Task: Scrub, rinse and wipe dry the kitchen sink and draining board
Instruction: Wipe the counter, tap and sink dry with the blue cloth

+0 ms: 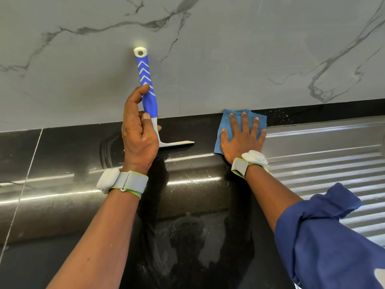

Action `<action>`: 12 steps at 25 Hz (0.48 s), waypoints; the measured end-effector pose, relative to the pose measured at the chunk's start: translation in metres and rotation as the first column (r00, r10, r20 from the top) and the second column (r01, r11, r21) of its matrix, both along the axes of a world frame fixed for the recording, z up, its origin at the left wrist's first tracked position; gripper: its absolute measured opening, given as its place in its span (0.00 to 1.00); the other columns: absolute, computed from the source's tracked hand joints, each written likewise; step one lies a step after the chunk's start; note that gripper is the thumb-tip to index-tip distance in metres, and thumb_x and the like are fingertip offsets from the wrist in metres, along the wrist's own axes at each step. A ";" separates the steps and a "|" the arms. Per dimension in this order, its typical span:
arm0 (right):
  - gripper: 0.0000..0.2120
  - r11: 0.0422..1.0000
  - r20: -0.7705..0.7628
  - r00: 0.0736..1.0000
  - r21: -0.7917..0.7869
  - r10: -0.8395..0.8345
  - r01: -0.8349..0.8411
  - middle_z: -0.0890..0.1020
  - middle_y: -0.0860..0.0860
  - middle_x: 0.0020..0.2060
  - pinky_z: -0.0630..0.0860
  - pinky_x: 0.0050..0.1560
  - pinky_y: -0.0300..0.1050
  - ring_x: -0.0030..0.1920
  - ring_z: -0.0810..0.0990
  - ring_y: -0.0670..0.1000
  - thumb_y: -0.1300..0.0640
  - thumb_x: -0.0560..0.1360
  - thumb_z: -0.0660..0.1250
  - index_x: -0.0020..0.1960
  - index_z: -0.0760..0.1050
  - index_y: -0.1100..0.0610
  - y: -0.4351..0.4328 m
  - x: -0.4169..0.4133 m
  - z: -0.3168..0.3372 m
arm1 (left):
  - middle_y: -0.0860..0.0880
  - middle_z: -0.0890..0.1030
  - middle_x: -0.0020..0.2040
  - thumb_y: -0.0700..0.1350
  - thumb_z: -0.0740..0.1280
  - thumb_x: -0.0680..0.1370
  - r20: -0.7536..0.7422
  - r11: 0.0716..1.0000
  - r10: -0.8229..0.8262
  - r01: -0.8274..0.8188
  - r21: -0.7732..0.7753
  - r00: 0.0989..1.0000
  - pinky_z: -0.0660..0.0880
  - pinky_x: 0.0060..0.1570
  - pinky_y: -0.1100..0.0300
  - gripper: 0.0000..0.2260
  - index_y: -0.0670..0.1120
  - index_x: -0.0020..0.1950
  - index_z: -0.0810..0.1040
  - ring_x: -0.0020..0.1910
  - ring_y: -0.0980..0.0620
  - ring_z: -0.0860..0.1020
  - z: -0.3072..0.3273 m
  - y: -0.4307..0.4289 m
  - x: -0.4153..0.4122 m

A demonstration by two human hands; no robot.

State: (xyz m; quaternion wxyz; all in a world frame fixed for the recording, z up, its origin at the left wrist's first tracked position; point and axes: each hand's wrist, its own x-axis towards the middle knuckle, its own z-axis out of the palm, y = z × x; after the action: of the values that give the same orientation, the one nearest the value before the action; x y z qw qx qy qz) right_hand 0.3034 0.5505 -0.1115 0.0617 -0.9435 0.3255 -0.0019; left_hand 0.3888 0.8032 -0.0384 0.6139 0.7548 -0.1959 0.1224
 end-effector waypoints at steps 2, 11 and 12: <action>0.31 1.000 -0.003 1.000 0.000 0.003 -0.003 0.46 0.49 0.82 0.43 0.77 0.67 0.80 0.42 0.61 0.35 0.80 0.43 0.81 0.42 0.41 0.000 0.000 0.000 | 0.51 0.72 0.73 0.36 0.57 0.85 -0.006 1.000 -0.008 0.008 0.010 1.000 0.80 0.52 0.36 0.21 0.51 0.77 0.68 0.55 0.36 0.79 -0.002 0.001 0.001; 0.31 1.000 -0.022 0.999 0.010 0.024 -0.023 0.44 0.49 0.82 0.43 0.76 0.68 0.80 0.40 0.61 0.35 0.81 0.42 0.81 0.41 0.41 -0.002 -0.001 0.004 | 0.44 0.67 0.76 0.43 0.60 0.86 0.033 0.988 0.143 -0.141 -0.056 0.989 0.75 0.64 0.56 0.24 0.41 0.81 0.59 0.70 0.56 0.73 0.012 -0.005 -0.011; 0.31 1.000 -0.027 0.999 0.009 0.026 -0.026 0.44 0.49 0.82 0.43 0.76 0.68 0.80 0.40 0.62 0.35 0.80 0.42 0.81 0.41 0.41 -0.004 -0.001 0.002 | 0.44 0.67 0.76 0.46 0.61 0.86 0.043 0.981 0.185 -0.182 -0.073 0.982 0.76 0.64 0.51 0.26 0.41 0.81 0.59 0.70 0.53 0.73 0.010 -0.004 -0.010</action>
State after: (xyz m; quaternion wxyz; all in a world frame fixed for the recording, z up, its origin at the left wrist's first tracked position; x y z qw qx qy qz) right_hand 0.3028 0.5467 -0.1090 0.0613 -0.9473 0.3141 0.0131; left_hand 0.3787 0.7988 -0.0283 0.6205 0.7449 -0.1365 0.2038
